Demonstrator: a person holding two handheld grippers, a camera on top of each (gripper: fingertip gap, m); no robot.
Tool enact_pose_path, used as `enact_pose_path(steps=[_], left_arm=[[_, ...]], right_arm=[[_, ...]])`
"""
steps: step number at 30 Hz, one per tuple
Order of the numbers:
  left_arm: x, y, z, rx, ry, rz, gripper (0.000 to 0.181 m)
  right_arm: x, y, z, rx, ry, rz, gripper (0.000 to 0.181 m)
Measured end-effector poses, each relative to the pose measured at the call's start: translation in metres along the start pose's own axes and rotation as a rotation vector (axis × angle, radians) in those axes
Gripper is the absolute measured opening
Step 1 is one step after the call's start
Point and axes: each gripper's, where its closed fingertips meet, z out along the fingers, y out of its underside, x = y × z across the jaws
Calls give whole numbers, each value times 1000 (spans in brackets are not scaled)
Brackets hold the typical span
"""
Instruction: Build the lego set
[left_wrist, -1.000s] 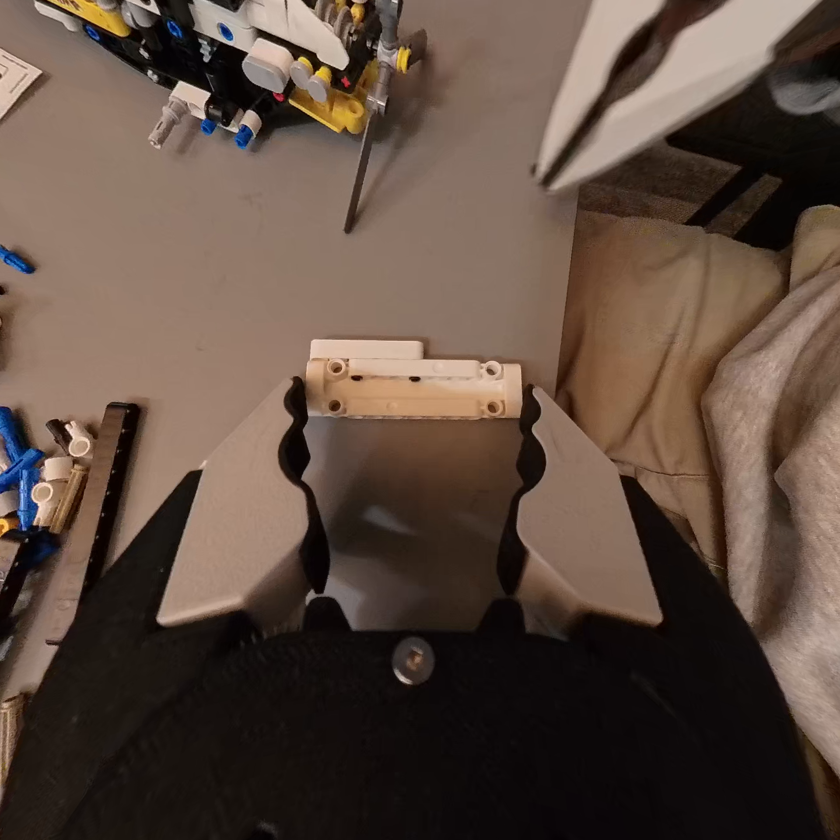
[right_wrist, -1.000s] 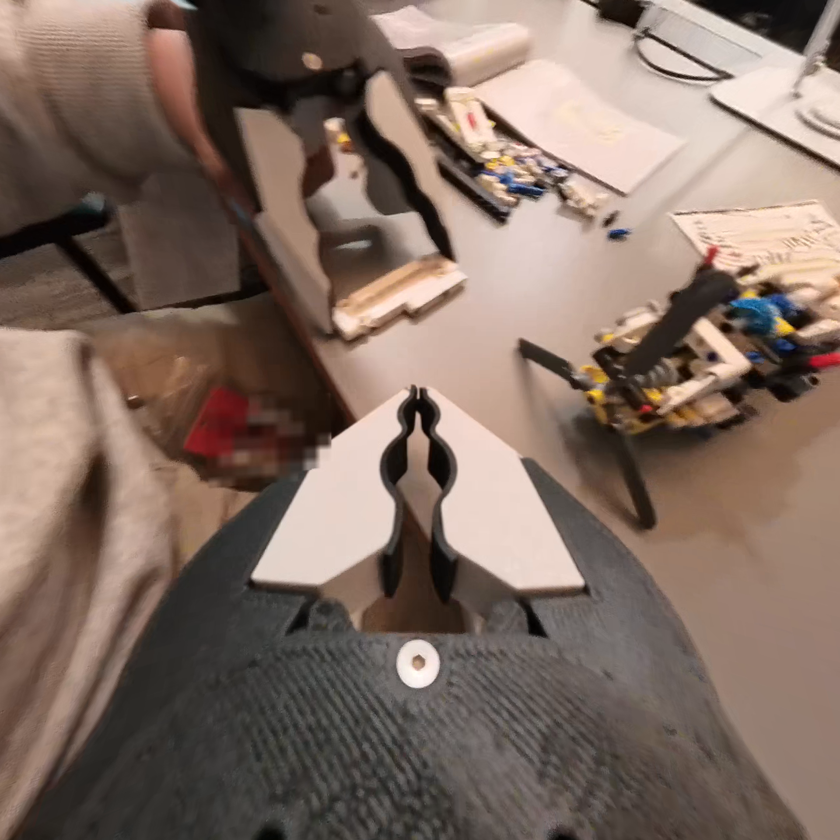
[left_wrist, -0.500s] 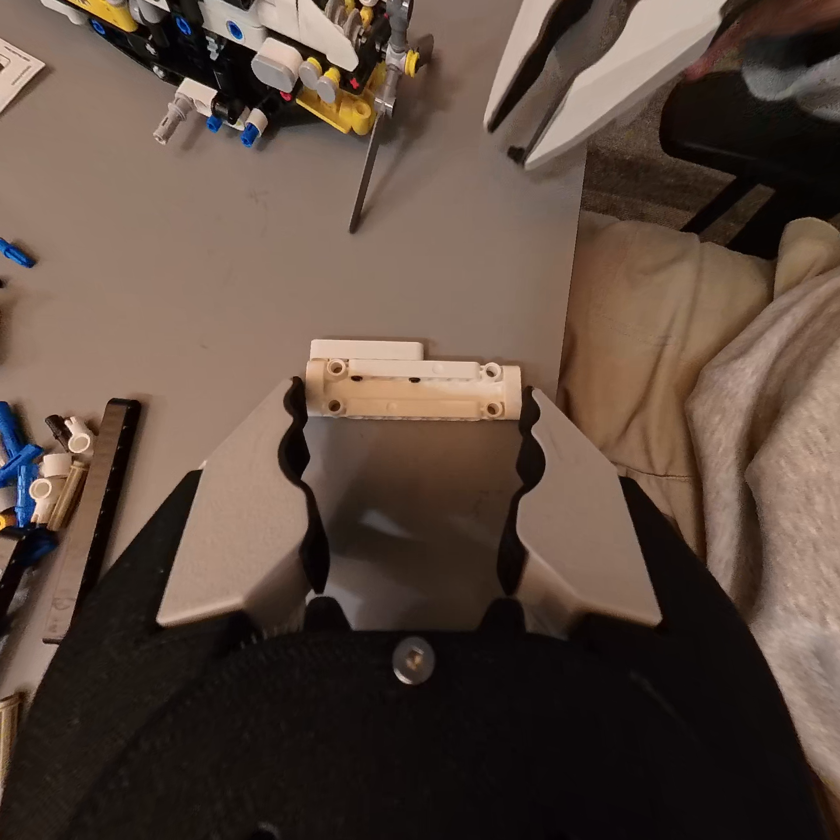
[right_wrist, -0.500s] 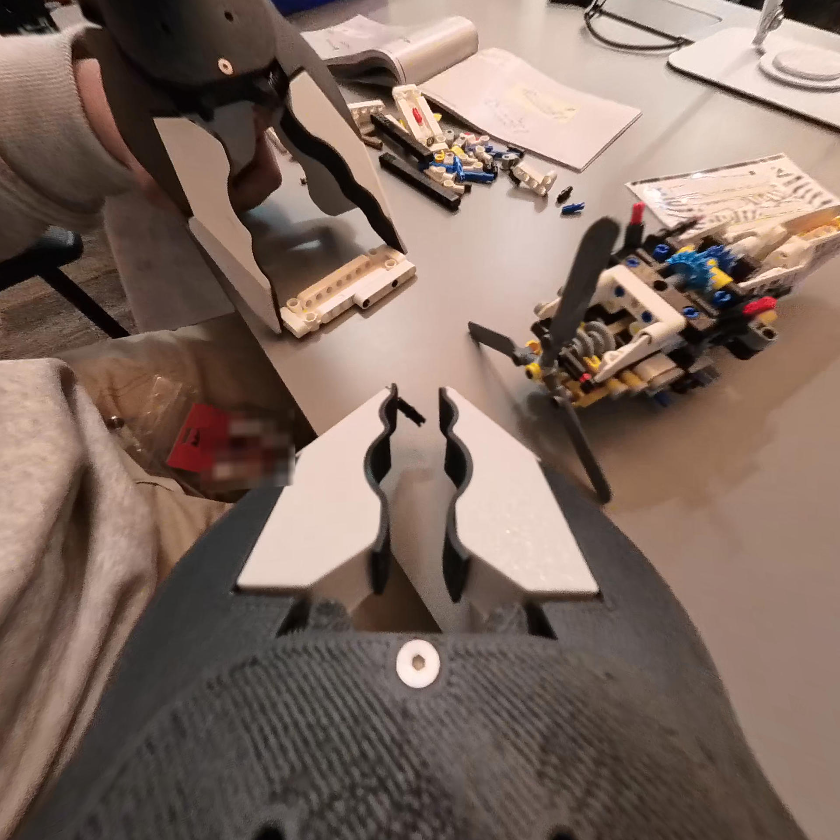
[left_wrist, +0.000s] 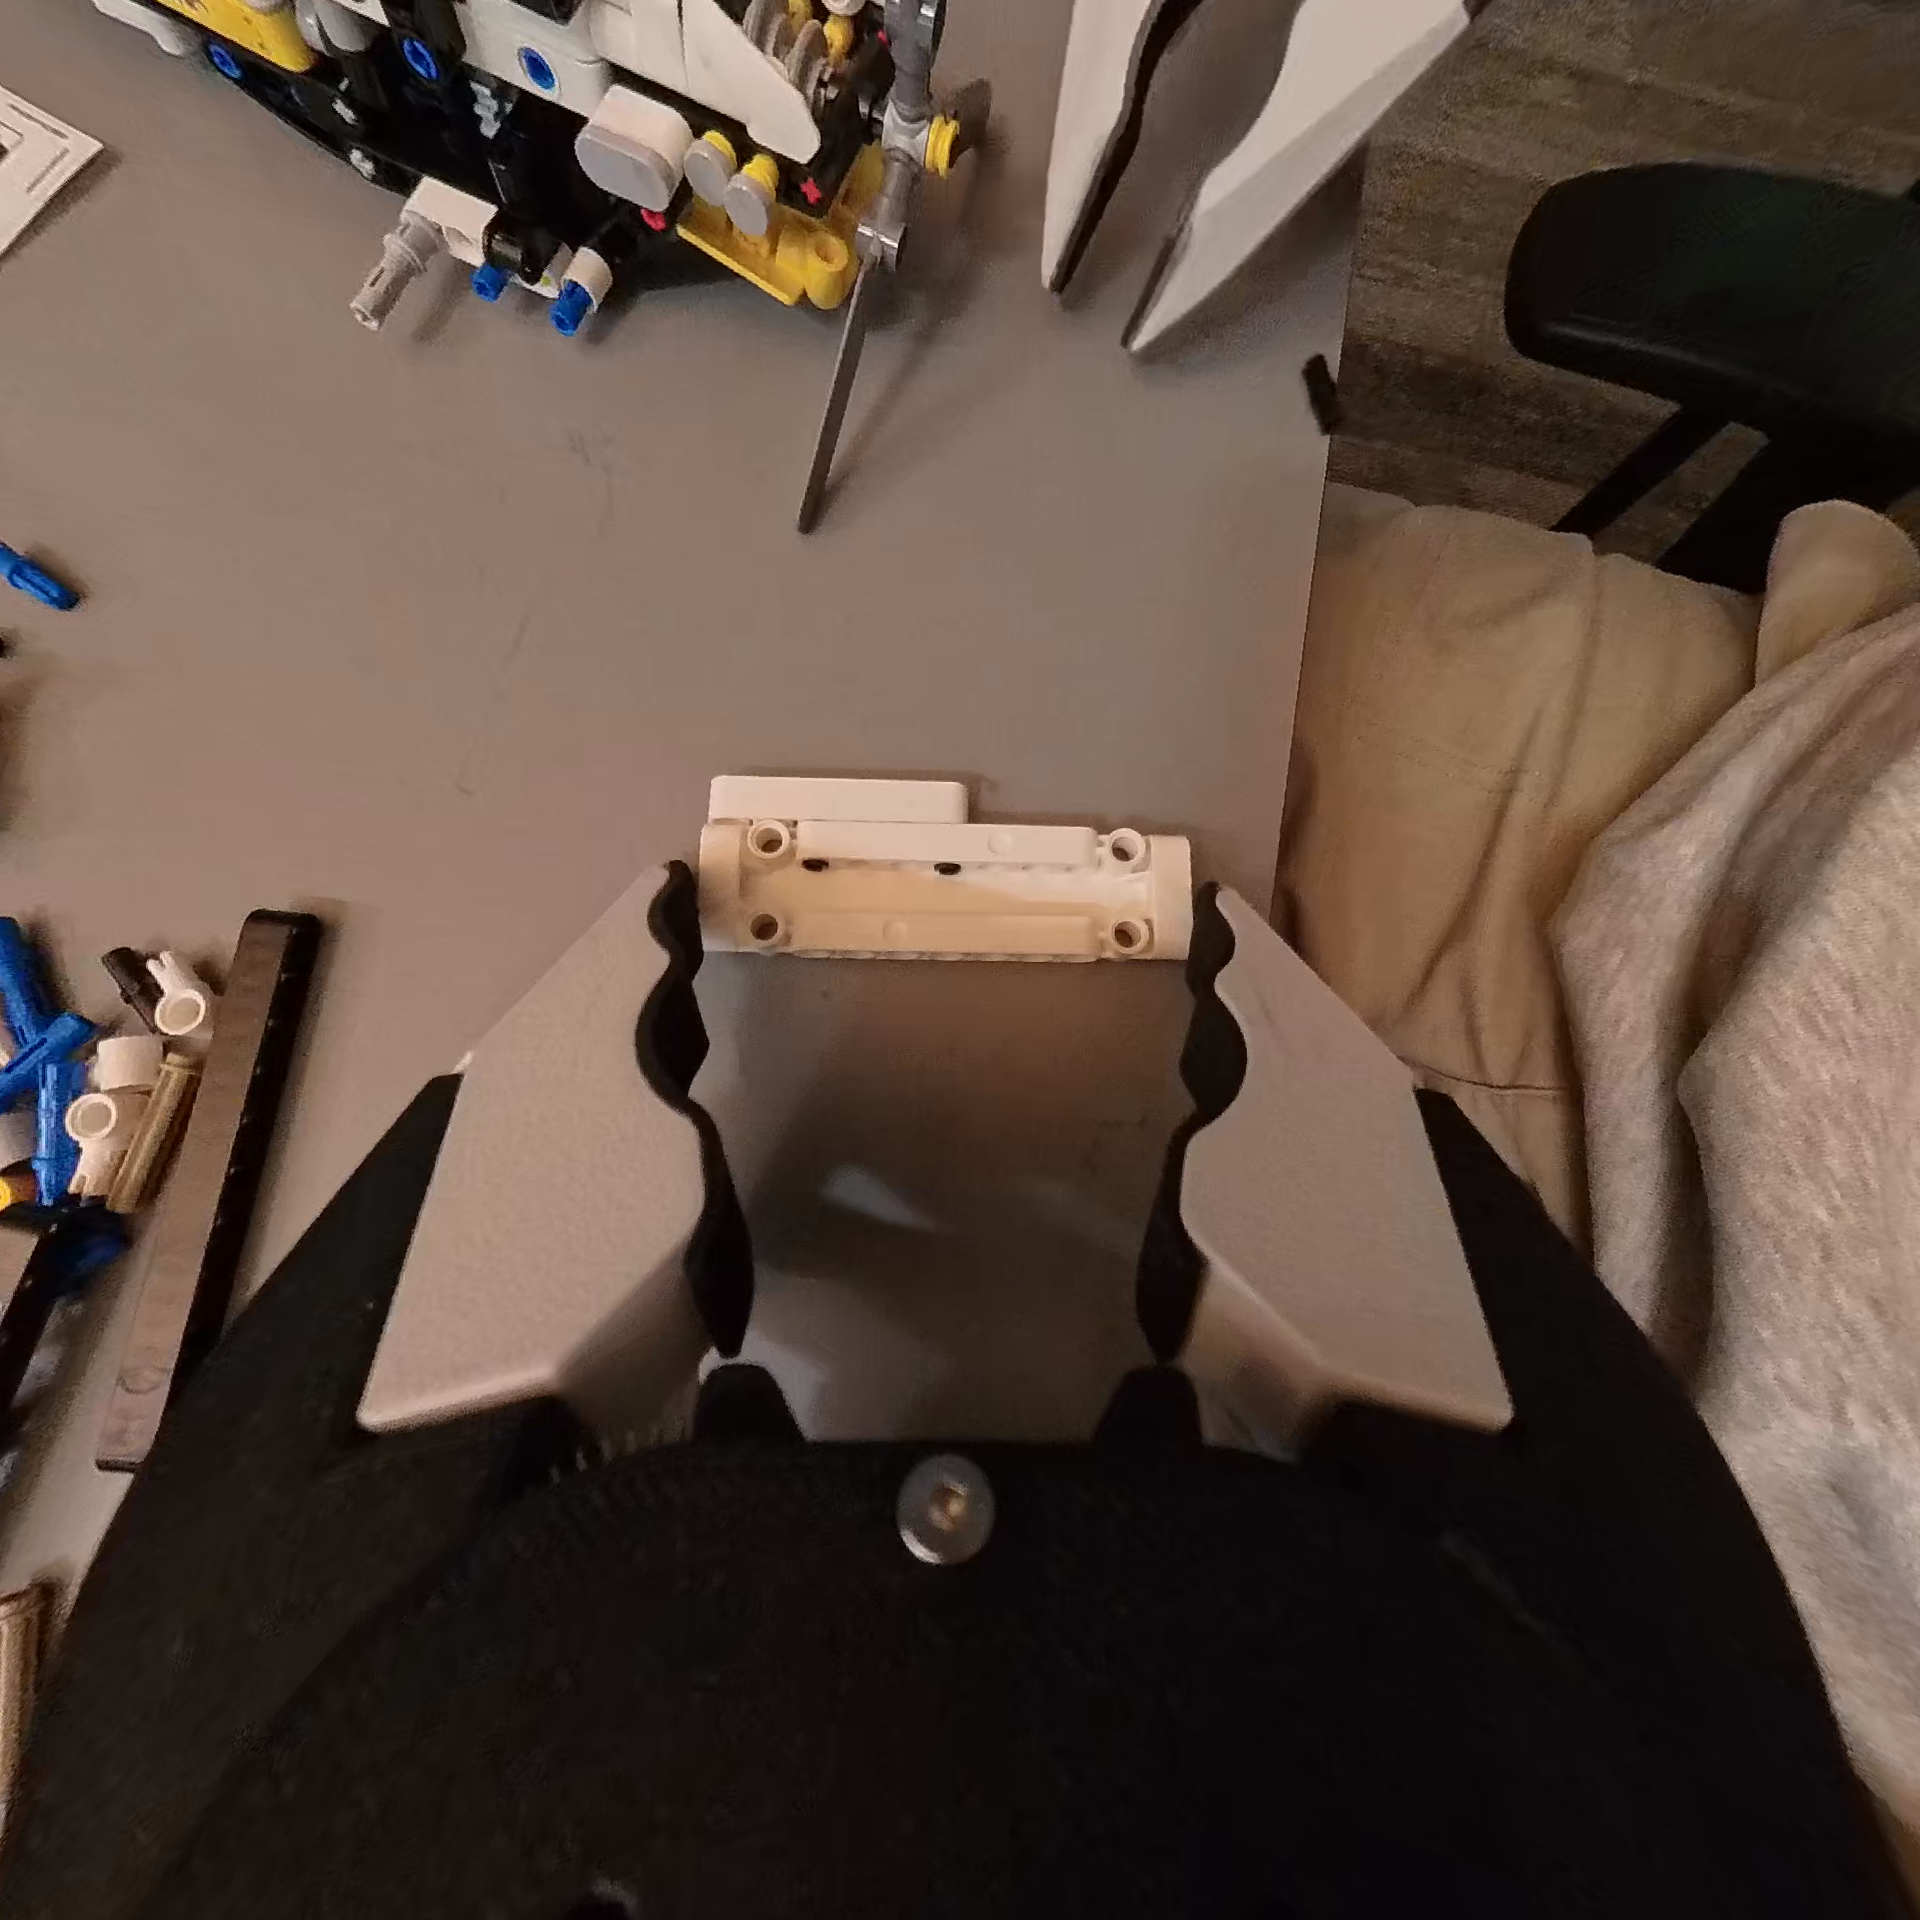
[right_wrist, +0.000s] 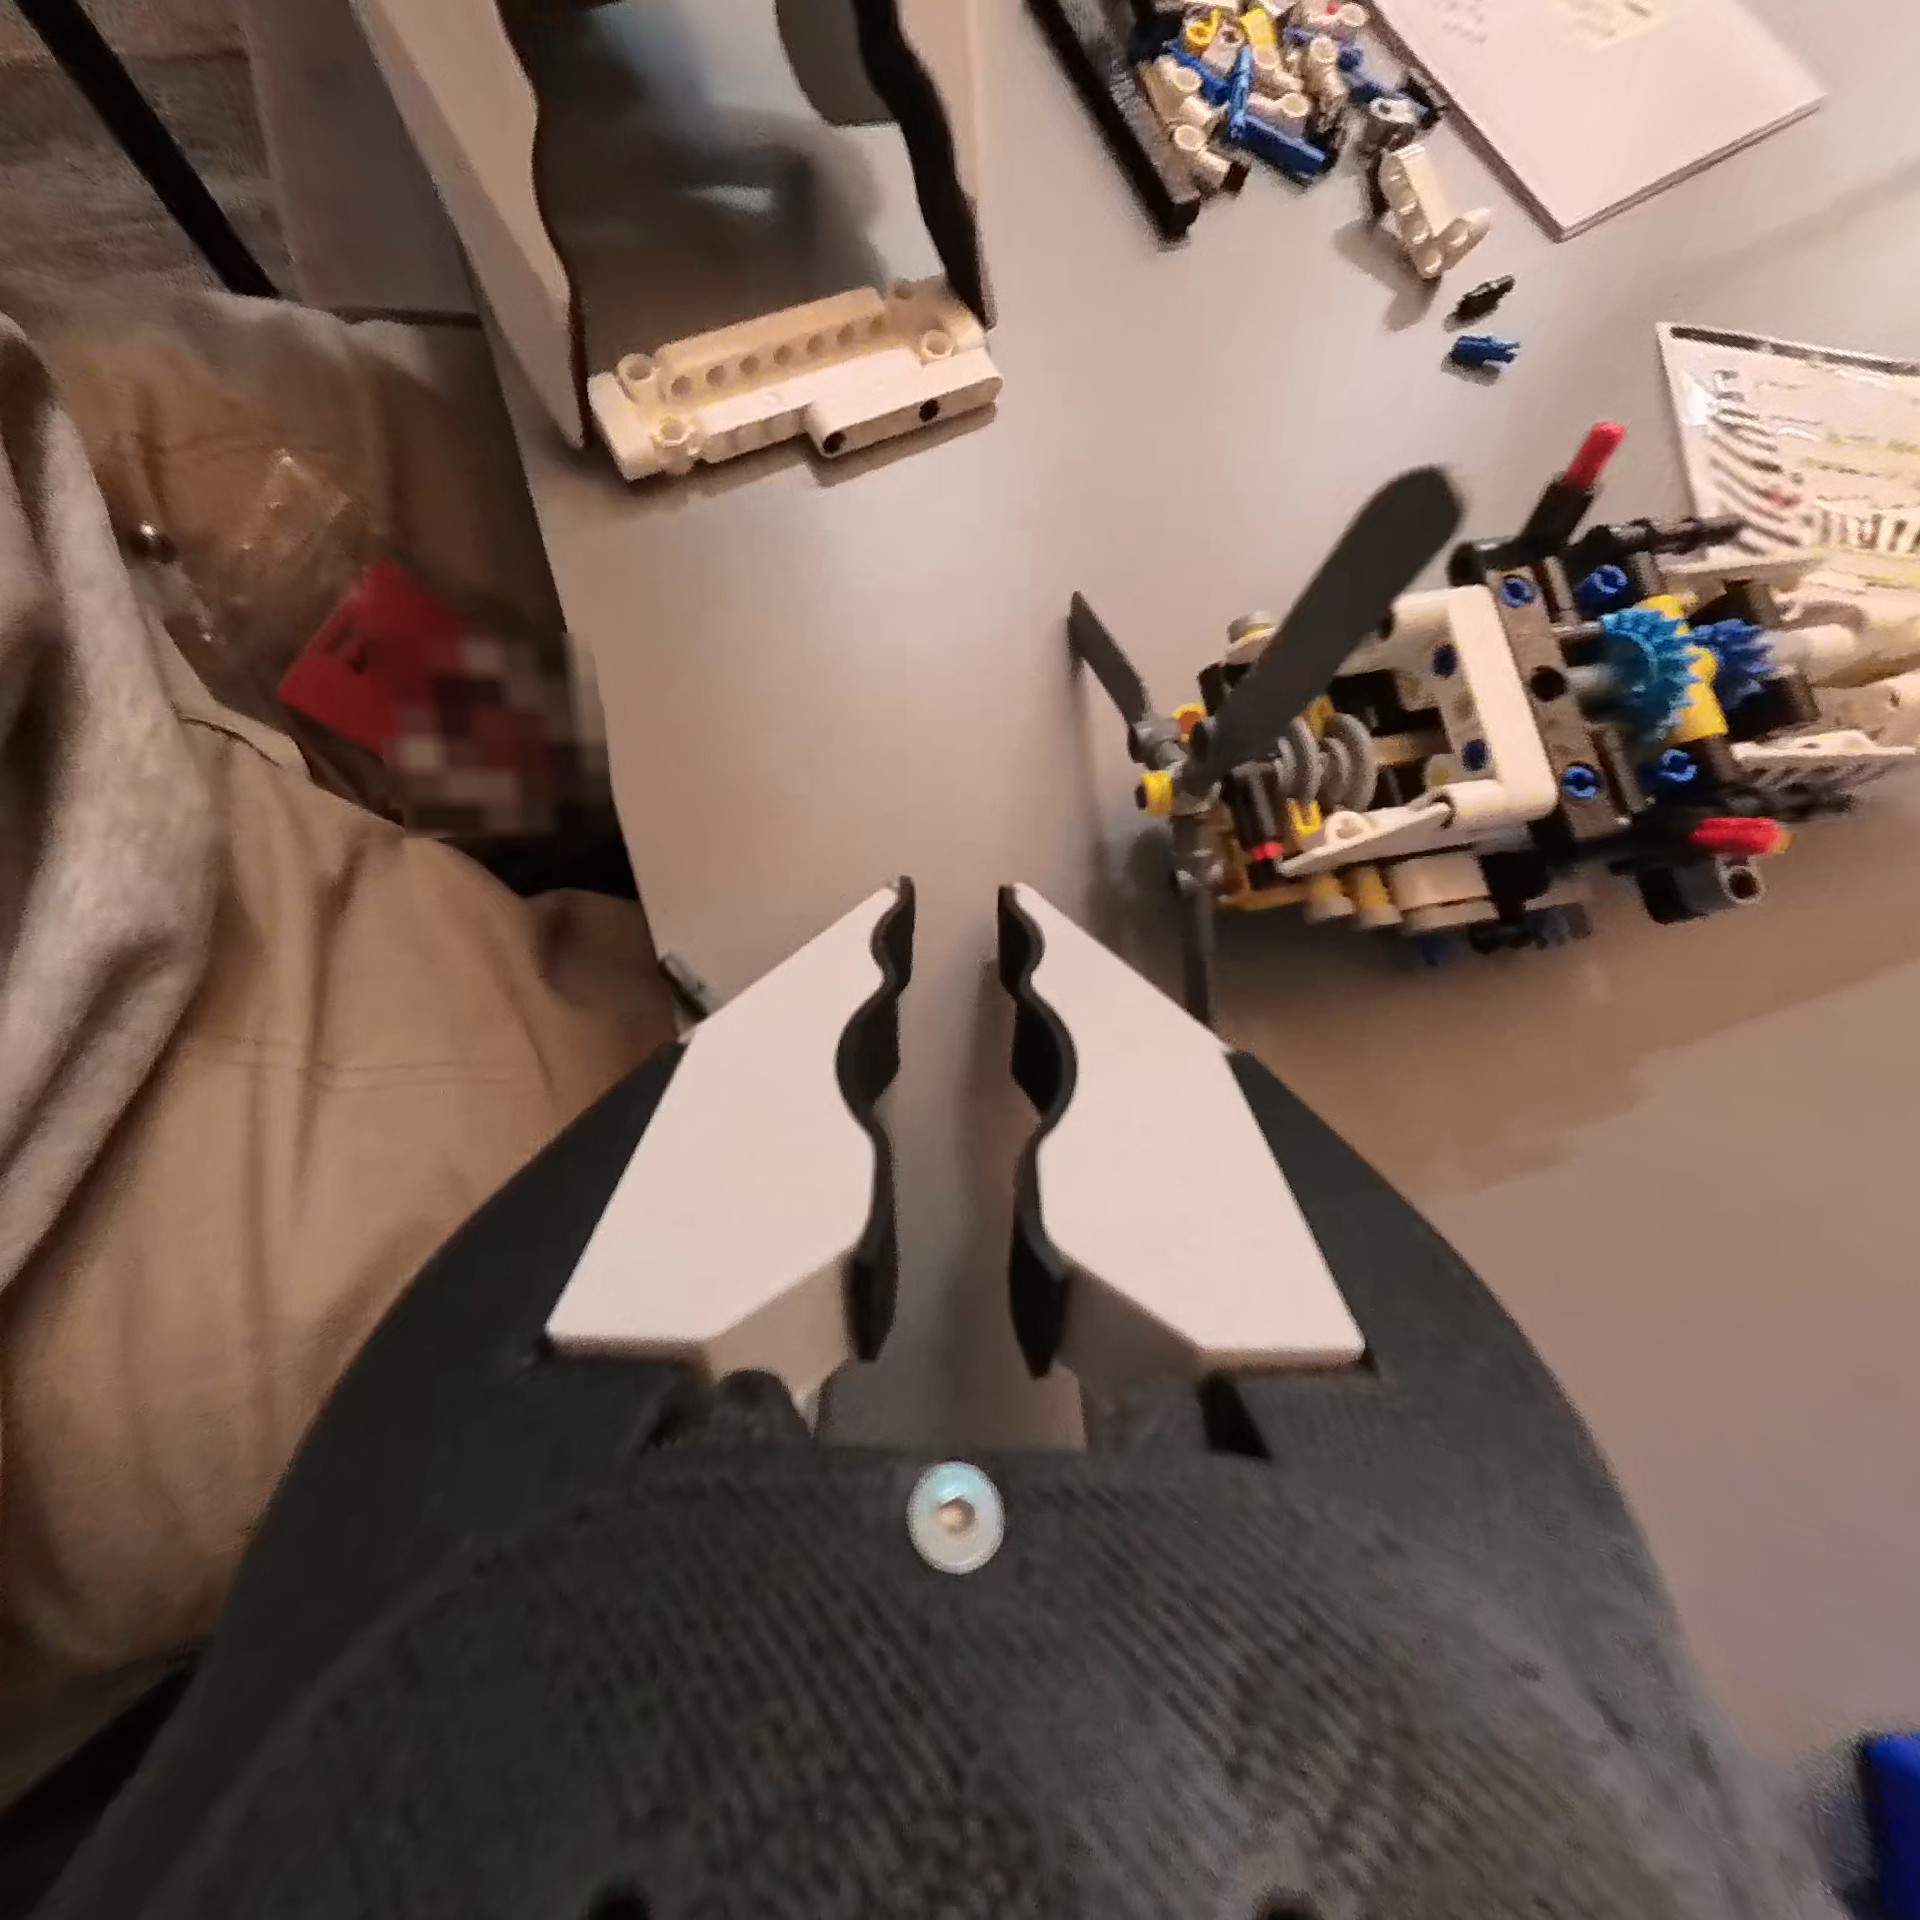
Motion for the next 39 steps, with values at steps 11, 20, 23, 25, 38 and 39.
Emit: enact_pose_path(steps=[11,20,23,25,38,39], left_arm=[[1,-2,-2,18,39,-37,93],[1,-2,-1,16,34,-32,93],[1,-1,0,7,16,-16,94],[0,0,1,3,4,-9,94],[-9,1,2,-9,-81,-3,94],[-9,1,2,-9,-81,-4,94]], right_arm=[[-55,9,-35,112,-75,84,11],[-102,16,-12,107,-117,148,11],[-107,12,-8,111,-121,160,11],[-110,9,-8,107,-114,154,11],[-171,12,-23,81,-116,155,12],[-177,14,-24,82,-117,162,11]])
